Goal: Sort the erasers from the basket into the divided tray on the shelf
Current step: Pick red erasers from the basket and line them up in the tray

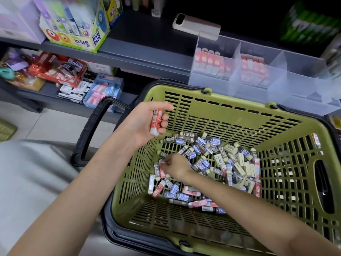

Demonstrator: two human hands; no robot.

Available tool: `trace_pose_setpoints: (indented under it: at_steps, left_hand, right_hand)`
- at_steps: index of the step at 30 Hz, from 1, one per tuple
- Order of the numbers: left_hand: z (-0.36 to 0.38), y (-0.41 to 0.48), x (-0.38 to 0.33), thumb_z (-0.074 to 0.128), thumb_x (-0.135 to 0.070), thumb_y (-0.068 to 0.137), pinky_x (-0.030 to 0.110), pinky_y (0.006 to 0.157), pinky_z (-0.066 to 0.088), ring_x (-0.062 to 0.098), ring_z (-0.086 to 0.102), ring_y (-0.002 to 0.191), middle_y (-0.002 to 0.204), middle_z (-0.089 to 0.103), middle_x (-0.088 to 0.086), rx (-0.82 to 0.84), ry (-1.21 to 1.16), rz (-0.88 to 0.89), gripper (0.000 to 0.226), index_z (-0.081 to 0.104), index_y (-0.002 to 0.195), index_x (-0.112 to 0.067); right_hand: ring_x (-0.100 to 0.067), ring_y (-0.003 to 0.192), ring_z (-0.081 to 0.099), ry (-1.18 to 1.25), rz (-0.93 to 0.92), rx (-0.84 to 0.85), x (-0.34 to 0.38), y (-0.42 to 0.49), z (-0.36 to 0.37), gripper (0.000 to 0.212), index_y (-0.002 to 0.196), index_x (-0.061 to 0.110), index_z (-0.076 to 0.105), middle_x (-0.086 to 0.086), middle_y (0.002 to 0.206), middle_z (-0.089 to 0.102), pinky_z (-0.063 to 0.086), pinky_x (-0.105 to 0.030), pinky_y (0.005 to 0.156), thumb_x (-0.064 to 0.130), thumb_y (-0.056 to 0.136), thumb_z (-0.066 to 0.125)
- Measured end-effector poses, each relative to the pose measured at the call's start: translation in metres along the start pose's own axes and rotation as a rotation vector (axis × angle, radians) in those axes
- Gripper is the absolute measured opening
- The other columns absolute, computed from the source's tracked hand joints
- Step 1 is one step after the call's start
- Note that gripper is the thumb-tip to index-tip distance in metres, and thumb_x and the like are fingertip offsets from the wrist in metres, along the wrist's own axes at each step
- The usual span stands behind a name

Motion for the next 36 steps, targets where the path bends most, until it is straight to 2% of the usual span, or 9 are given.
trace_pose_setpoints:
  at_steps: [4, 11, 15, 20, 22, 26, 31, 33, 36]
  left_hand:
    - [-0.002, 0.002, 0.001, 0.061, -0.017, 0.077, 0.018, 0.042, 0.032, 0.009, 0.040, 0.051, 0.061, 0.046, -0.001, 0.000, -0.005, 0.009, 0.026, 0.059, 0.100, -0.005]
    - [-0.002, 0.002, 0.002, 0.058, -0.015, 0.085, 0.018, 0.044, 0.034, 0.009, 0.041, 0.052, 0.061, 0.048, -0.001, -0.025, 0.007, 0.002, 0.022, 0.059, 0.103, -0.004]
    - [-0.004, 0.006, 0.011, 0.063, -0.017, 0.085, 0.019, 0.047, 0.037, 0.007, 0.041, 0.052, 0.064, 0.047, -0.003, -0.120, 0.168, -0.025, 0.030, 0.058, 0.112, -0.007]
    - [0.004, 0.008, 0.021, 0.051, -0.040, 0.094, 0.027, 0.060, 0.042, 0.012, 0.047, 0.062, 0.073, 0.049, 0.001, -0.108, 0.301, -0.095, 0.033, 0.062, 0.100, -0.009]
    - [0.015, 0.005, 0.024, 0.046, -0.049, 0.093, 0.032, 0.065, 0.050, 0.019, 0.058, 0.069, 0.079, 0.061, 0.007, 0.004, 0.249, -0.159, 0.046, 0.064, 0.097, -0.007]
    - [0.024, 0.003, 0.025, 0.050, -0.058, 0.080, 0.026, 0.051, 0.051, 0.016, 0.063, 0.059, 0.077, 0.070, 0.005, 0.138, 0.189, -0.192, 0.057, 0.067, 0.096, -0.007]
    - [0.021, 0.001, 0.026, 0.067, -0.031, 0.082, 0.019, 0.042, 0.046, 0.011, 0.055, 0.053, 0.071, 0.058, 0.004, 0.151, 0.291, -0.194, 0.019, 0.063, 0.085, -0.012]
    - [0.019, 0.002, 0.026, 0.067, -0.015, 0.085, 0.018, 0.037, 0.042, 0.011, 0.056, 0.049, 0.067, 0.059, 0.005, 0.116, 0.306, -0.179, 0.007, 0.061, 0.085, -0.010]
    - [0.016, 0.003, 0.021, 0.063, -0.006, 0.087, 0.017, 0.035, 0.040, 0.012, 0.054, 0.044, 0.063, 0.057, 0.005, 0.041, 0.216, -0.153, 0.007, 0.057, 0.087, -0.008]
  right_hand:
    - [-0.017, 0.079, 0.057, 0.087, 0.051, -0.028, 0.002, 0.000, 0.021, 0.025, 0.098, 0.008, 0.062, -0.001, 0.087, 0.062, 0.042, -0.024, 0.062, 0.023, 0.080, 0.071]
    - [-0.015, 0.057, 0.047, 0.188, 0.047, 0.079, -0.002, -0.003, 0.013, 0.027, 0.062, 0.012, 0.051, -0.001, 0.060, 0.050, 0.036, -0.027, 0.051, 0.018, 0.078, 0.073]
    - [-0.010, 0.061, 0.060, 0.538, 0.050, 0.112, 0.007, -0.025, -0.029, 0.017, 0.090, 0.001, 0.066, -0.005, 0.076, 0.067, 0.050, -0.021, 0.057, 0.011, 0.077, 0.074]
    - [-0.017, 0.068, 0.064, 0.938, -0.073, 0.048, 0.032, -0.063, -0.099, 0.018, 0.092, -0.001, 0.068, -0.013, 0.082, 0.070, 0.050, -0.024, 0.060, 0.009, 0.078, 0.073]
    - [-0.017, 0.068, 0.063, 0.934, -0.140, -0.016, 0.045, -0.074, -0.110, 0.014, 0.090, 0.003, 0.069, -0.013, 0.081, 0.069, 0.050, -0.026, 0.062, 0.009, 0.077, 0.073]
    - [-0.018, 0.065, 0.066, 0.785, -0.243, -0.129, 0.061, -0.091, -0.118, 0.019, 0.093, 0.012, 0.069, -0.008, 0.078, 0.071, 0.056, -0.031, 0.069, 0.009, 0.076, 0.076]
    - [-0.017, 0.079, 0.070, 0.941, -0.302, -0.155, 0.049, -0.098, -0.129, 0.033, 0.113, 0.016, 0.056, -0.007, 0.095, 0.071, 0.056, -0.026, 0.077, 0.000, 0.084, 0.064]
    - [-0.015, 0.069, 0.068, 1.069, -0.274, -0.284, 0.034, -0.094, -0.127, 0.025, 0.104, 0.015, 0.058, -0.004, 0.084, 0.072, 0.056, -0.024, 0.065, -0.003, 0.088, 0.058]
    - [-0.005, 0.072, 0.061, 0.551, -0.290, -0.295, 0.011, -0.078, -0.096, 0.013, 0.095, 0.018, 0.066, 0.006, 0.083, 0.068, 0.052, -0.022, 0.066, 0.008, 0.086, 0.064]
Point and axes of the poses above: each hand's wrist, its own y-axis towards the middle knuckle, its own z-axis out of the palm, x = y × z, the point moved 2 cm from there along y, towards the middle knuckle
